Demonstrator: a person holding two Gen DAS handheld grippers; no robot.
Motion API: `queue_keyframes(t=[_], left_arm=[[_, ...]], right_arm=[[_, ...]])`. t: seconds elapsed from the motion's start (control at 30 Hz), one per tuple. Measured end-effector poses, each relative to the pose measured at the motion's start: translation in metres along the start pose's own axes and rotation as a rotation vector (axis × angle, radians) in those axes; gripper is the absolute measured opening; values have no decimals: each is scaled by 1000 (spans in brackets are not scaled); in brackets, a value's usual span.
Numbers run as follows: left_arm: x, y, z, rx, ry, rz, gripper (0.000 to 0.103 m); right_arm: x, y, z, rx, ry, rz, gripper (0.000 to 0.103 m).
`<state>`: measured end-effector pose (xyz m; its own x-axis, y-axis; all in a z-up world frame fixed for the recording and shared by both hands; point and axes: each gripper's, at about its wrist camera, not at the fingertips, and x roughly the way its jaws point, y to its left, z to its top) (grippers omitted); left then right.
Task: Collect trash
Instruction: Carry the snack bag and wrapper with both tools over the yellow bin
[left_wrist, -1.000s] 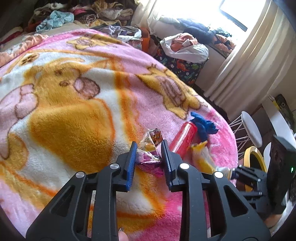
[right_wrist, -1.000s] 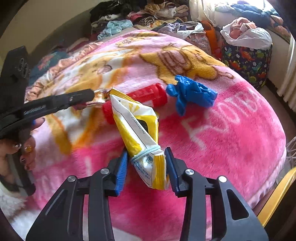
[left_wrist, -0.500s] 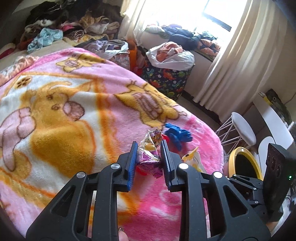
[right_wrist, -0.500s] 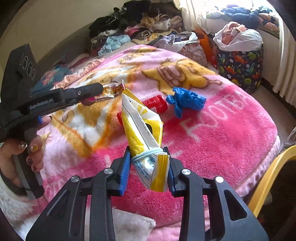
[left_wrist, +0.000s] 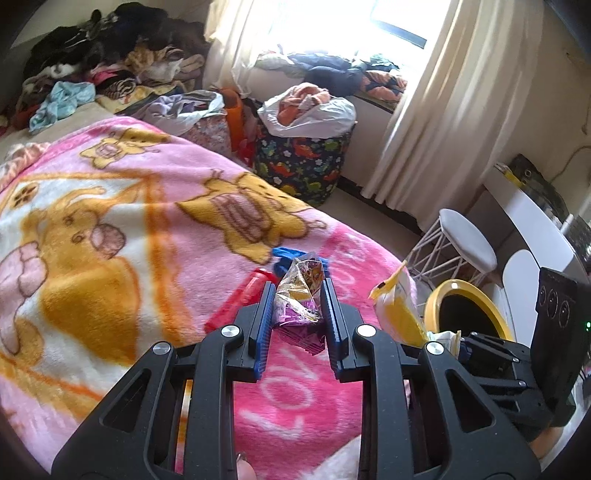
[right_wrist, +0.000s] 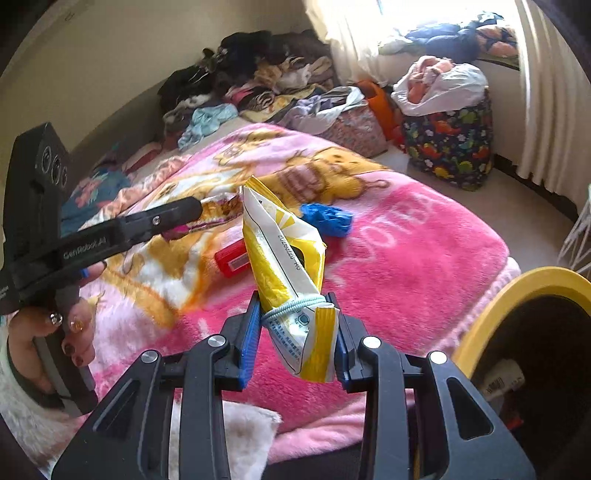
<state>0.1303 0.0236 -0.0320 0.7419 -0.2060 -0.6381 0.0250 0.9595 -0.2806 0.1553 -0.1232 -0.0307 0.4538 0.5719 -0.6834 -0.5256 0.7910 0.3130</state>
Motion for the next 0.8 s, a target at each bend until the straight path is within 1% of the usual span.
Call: queue_keyframes(t=[0.43,0.8], left_arm=[[6,-56,-6,97,15,-62,19],[8,-91,-13,160,25,-106,19]], right_arm=[[-46,-40,-13,111,-86,-54,32],[-76,-68,-28,193,-142,-103,32]])
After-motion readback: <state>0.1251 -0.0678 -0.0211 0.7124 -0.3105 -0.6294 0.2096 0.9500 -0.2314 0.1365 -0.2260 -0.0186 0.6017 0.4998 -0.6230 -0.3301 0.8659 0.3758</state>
